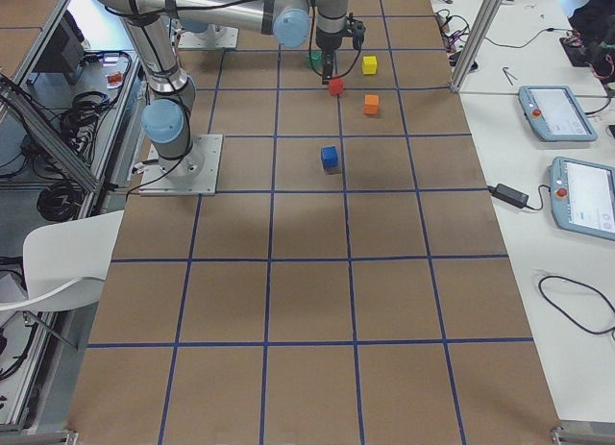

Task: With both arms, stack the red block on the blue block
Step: 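Move the right gripper over the red cube while the left gripper withdraws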

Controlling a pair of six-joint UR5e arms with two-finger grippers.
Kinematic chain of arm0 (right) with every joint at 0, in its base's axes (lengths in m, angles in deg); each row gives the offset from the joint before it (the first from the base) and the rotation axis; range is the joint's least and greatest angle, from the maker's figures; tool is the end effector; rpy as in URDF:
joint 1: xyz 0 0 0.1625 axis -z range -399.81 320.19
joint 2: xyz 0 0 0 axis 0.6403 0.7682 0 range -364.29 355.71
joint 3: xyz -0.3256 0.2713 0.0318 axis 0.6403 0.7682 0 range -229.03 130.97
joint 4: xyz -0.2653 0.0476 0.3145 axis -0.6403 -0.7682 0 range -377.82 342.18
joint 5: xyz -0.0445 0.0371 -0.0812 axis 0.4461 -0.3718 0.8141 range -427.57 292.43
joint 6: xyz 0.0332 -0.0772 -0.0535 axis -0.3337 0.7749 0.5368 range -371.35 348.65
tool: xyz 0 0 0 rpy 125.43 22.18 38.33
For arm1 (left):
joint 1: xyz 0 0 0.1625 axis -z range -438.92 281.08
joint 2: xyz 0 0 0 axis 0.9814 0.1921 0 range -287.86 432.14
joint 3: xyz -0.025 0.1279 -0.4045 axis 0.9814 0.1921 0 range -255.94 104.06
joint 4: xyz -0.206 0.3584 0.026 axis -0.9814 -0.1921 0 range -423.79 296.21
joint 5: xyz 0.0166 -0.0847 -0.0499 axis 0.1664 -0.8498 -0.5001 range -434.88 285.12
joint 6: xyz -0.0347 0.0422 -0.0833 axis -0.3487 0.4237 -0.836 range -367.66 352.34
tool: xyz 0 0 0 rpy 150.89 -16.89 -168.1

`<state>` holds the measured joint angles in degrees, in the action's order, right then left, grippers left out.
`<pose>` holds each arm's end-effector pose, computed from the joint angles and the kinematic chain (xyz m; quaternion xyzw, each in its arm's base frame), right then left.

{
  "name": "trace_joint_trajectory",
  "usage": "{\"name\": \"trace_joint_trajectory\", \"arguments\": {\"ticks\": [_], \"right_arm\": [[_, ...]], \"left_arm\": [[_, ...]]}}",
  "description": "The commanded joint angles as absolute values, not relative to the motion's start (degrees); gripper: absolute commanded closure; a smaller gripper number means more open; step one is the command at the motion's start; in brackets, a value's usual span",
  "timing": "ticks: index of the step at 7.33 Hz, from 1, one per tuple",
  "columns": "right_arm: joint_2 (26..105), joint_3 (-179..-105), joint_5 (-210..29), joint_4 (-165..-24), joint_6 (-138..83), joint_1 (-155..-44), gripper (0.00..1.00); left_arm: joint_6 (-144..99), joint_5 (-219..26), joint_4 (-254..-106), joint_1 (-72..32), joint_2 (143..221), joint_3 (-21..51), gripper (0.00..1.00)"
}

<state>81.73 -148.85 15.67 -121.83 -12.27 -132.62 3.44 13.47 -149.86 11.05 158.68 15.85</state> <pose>0.1700 -0.5028 0.3944 -0.0166 0.9981 0.0000 0.0590 -0.1359 -0.4754 0.5087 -0.0971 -0.9940 0.0500 0.0096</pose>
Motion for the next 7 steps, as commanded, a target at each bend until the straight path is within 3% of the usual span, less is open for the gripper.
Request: {"name": "trace_joint_trajectory", "arguments": {"ticks": [1, 2, 4, 7], "right_arm": [[73.80, -148.78, 15.66, -132.72, -12.32, -137.96, 0.00], [70.10, -148.43, 18.27, -138.78, -12.49, -140.25, 0.00], [66.39, -147.99, 19.62, -141.12, -12.75, -143.78, 0.00], [61.73, -146.85, 19.09, -143.58, -15.38, -146.94, 0.00]], "left_arm": [[3.77, 13.71, -140.40, 10.64, 158.70, 19.25, 0.00], [3.33, 13.80, -141.13, 10.64, 159.15, 18.81, 0.00], [3.24, 17.39, -149.71, 8.98, 159.06, 16.88, 0.00], [1.48, 16.44, -150.10, 8.53, 159.94, 15.38, 0.00]]}}
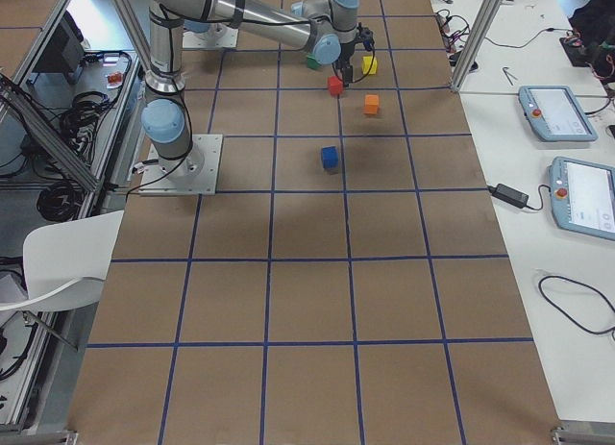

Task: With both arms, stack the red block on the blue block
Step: 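Move the right gripper over the red cube while the left gripper withdraws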

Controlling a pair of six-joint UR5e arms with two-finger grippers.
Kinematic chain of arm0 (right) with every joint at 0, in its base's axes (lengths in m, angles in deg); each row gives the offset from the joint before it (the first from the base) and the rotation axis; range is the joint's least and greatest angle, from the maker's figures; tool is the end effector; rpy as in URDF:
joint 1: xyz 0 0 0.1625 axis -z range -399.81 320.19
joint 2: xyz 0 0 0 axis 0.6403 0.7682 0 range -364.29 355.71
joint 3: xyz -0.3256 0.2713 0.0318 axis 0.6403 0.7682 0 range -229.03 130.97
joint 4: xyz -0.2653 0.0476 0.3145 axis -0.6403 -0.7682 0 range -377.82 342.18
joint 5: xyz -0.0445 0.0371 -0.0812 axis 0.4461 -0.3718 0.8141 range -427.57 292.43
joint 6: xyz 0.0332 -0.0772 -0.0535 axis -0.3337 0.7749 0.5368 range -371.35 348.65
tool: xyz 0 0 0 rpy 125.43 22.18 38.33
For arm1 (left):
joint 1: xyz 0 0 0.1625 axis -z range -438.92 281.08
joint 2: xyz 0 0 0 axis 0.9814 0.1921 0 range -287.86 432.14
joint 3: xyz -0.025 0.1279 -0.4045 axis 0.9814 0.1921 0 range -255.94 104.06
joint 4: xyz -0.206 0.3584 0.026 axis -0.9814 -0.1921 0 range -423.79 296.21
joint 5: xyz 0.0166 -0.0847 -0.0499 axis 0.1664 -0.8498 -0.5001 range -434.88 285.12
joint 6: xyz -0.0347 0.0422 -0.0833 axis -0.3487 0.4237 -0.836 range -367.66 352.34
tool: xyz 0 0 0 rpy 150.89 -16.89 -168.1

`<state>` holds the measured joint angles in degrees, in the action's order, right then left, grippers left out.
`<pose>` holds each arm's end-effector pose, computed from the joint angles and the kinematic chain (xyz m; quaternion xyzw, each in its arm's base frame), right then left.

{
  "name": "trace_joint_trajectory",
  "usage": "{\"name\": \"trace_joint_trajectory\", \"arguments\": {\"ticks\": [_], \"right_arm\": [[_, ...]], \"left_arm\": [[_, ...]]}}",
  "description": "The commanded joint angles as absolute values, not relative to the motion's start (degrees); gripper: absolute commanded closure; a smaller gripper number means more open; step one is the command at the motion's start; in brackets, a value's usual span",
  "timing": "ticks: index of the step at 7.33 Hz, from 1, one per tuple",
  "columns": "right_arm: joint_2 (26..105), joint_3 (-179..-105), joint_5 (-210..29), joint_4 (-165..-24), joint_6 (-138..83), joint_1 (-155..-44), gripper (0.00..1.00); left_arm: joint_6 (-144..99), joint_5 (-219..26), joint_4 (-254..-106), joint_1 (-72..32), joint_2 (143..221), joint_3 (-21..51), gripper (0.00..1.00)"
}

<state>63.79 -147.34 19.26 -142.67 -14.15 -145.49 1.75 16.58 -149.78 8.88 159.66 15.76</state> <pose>0.2972 -0.5449 0.2682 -0.1131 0.9924 -0.0354 0.0338 -0.1121 -0.4861 0.5015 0.0624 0.9971 -0.0403 0.0169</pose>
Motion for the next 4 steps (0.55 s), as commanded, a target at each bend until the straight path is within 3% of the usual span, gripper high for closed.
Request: {"name": "trace_joint_trajectory", "arguments": {"ticks": [1, 4], "right_arm": [[60.58, -146.15, 19.01, -144.28, -15.30, -147.30, 0.00], [58.38, -145.53, 18.92, -144.38, -15.30, -148.44, 0.00]], "left_arm": [[1.39, 16.52, -150.10, 8.62, 159.86, 15.20, 0.00], [1.39, 15.64, -150.71, 8.62, 159.77, 14.59, 0.00]]}}
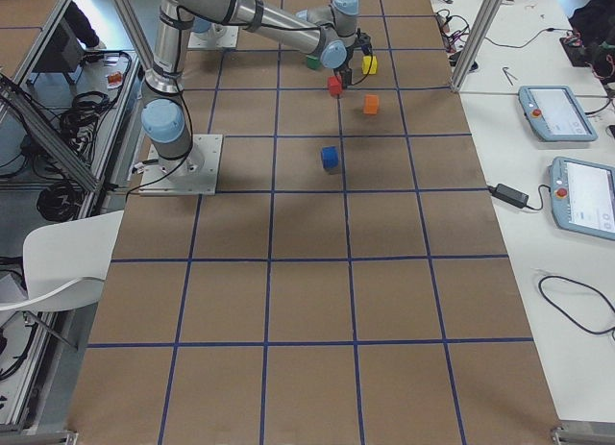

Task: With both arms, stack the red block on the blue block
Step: 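Lower the right gripper and close it on the red cube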

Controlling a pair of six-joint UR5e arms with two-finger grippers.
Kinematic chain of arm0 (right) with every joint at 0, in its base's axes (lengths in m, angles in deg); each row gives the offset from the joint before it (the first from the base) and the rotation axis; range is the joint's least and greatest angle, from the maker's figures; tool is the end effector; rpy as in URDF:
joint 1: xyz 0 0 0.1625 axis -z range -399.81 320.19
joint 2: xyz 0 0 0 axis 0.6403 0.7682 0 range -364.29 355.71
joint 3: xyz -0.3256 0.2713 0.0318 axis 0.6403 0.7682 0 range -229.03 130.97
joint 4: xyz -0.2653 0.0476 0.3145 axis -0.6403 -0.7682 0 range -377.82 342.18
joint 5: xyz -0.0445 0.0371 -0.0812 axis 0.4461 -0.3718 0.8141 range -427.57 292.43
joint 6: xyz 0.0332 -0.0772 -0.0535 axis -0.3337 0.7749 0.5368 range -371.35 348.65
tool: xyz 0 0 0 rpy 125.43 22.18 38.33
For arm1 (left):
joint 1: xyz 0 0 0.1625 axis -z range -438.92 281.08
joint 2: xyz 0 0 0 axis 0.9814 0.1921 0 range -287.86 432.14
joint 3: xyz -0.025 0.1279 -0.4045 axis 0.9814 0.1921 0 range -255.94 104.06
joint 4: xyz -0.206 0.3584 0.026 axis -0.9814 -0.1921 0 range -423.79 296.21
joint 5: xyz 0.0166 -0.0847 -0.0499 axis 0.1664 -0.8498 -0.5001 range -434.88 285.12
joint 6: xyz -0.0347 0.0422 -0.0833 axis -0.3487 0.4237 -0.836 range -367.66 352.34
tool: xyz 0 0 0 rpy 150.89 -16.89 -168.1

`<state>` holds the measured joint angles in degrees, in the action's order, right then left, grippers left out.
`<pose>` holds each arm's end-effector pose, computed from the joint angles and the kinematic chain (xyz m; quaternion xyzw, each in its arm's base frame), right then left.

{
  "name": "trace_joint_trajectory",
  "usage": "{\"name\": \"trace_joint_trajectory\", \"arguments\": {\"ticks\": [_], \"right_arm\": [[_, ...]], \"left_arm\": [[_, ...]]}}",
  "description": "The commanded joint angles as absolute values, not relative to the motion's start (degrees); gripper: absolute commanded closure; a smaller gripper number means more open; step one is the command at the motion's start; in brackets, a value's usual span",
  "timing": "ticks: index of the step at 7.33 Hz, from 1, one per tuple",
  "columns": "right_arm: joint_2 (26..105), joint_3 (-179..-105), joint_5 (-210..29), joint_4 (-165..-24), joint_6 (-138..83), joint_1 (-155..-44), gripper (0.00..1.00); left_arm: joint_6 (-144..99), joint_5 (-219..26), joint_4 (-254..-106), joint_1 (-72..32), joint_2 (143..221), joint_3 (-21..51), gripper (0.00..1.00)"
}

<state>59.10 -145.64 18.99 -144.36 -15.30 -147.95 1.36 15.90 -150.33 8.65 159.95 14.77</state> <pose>0.3266 -0.5494 0.2342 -0.1243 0.9914 -0.0227 0.0350 -0.1113 -0.4889 0.5066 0.0572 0.9974 -0.0422 0.0111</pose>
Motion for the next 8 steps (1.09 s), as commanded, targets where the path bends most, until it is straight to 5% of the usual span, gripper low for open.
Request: {"name": "trace_joint_trajectory", "arguments": {"ticks": [1, 8], "right_arm": [[58.37, -145.53, 19.00, -144.38, -15.48, -148.88, 0.00], [56.27, -145.79, 18.65, -144.29, -15.30, -149.24, 0.00]], "left_arm": [[1.39, 15.73, -150.98, 8.62, 159.68, 14.76, 0.00], [1.39, 16.00, -150.89, 8.79, 159.68, 14.94, 0.00]]}}
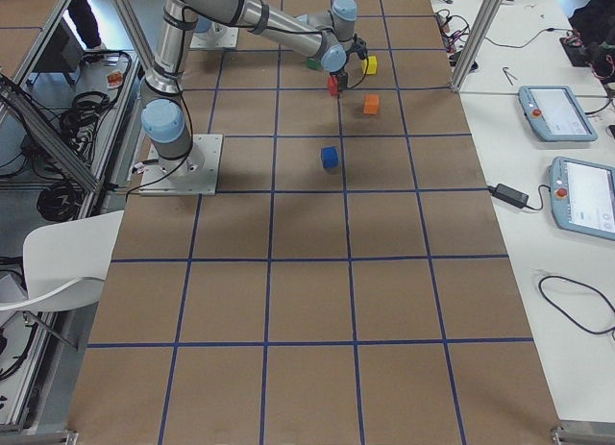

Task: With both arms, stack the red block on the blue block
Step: 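Lower the right gripper and close it on the red cube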

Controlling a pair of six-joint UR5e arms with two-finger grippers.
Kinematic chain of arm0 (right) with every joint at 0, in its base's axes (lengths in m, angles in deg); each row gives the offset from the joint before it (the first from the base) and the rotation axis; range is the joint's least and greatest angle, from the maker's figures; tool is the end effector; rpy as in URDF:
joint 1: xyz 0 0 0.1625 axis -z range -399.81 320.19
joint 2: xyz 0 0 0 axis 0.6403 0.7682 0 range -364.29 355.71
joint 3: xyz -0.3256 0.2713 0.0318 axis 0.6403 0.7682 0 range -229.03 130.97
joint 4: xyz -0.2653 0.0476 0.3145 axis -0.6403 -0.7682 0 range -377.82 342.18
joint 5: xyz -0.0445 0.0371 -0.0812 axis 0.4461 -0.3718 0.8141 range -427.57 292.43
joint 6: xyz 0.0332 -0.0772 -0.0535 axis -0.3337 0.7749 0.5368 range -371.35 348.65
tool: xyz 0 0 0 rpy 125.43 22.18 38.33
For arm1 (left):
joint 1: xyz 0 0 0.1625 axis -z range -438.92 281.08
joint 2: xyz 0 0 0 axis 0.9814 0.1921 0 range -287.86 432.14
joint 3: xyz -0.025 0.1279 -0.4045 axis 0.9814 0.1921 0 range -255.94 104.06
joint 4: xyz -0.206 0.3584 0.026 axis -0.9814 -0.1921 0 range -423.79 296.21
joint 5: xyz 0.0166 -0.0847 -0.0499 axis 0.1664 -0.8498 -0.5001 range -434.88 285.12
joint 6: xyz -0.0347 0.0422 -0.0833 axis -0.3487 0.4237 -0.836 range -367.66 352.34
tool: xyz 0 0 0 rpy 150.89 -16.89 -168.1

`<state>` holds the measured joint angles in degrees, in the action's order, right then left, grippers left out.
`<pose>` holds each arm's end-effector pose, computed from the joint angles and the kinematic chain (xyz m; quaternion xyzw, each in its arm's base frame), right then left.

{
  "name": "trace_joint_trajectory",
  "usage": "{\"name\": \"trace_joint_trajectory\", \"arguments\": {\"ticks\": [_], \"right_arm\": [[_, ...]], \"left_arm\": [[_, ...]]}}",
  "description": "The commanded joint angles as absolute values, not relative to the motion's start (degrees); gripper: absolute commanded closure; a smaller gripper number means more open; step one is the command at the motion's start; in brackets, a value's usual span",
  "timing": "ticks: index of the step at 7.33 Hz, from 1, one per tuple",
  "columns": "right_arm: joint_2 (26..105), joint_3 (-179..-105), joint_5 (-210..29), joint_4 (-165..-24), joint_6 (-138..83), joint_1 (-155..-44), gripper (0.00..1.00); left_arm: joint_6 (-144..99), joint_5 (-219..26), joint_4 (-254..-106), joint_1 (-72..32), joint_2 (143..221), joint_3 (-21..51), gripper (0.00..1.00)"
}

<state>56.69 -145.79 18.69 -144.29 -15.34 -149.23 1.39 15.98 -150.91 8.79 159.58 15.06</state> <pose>0.3398 -0.5432 0.2067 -0.1344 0.9904 0.0007 0.0332 -0.1125 -0.4850 0.5061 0.0587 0.9975 -0.0378 0.0113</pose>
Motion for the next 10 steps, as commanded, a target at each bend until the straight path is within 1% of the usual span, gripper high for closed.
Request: {"name": "trace_joint_trajectory", "arguments": {"ticks": [1, 2, 3, 4, 5, 7, 8, 9, 10], "right_arm": [[55.66, -145.79, 18.74, -144.90, -15.39, -149.50, 0.00], [55.48, -145.79, 18.74, -146.12, -15.30, -149.67, 0.00], [55.39, -145.79, 18.65, -147.27, -15.30, -149.76, 0.36], [55.39, -145.62, 18.74, -147.28, -15.30, -149.68, 0.78], [55.47, -145.53, 18.65, -147.28, -15.30, -149.67, 1.00], [55.73, -145.35, 18.65, -147.28, -15.39, -149.67, 1.00], [56.69, -143.87, 18.91, -146.84, -15.39, -149.50, 1.00], [58.88, -142.38, 19.00, -143.27, -15.39, -148.80, 1.00], [62.82, -141.84, 19.70, -137.23, -15.39, -147.58, 1.00]], "left_arm": [[1.39, 15.82, -150.89, 8.79, 159.68, 15.11, 0.00], [1.39, 15.91, -150.81, 8.79, 159.77, 15.11, 0.00], [1.48, 15.82, -150.81, 8.79, 159.77, 14.94, 0.00], [1.48, 15.91, -150.81, 8.79, 159.68, 15.11, 0.00], [1.48, 15.91, -150.81, 8.79, 159.77, 15.20, 0.00], [1.48, 15.91, -150.81, 8.79, 159.77, 15.20, 0.00], [1.39, 15.91, -150.81, 8.79, 159.77, 15.11, 0.00], [1.39, 15.91, -150.81, 8.79, 159.68, 15.20, 0.00], [1.48, 15.91, -150.81, 8.79, 159.59, 15.11, 0.00]]}}
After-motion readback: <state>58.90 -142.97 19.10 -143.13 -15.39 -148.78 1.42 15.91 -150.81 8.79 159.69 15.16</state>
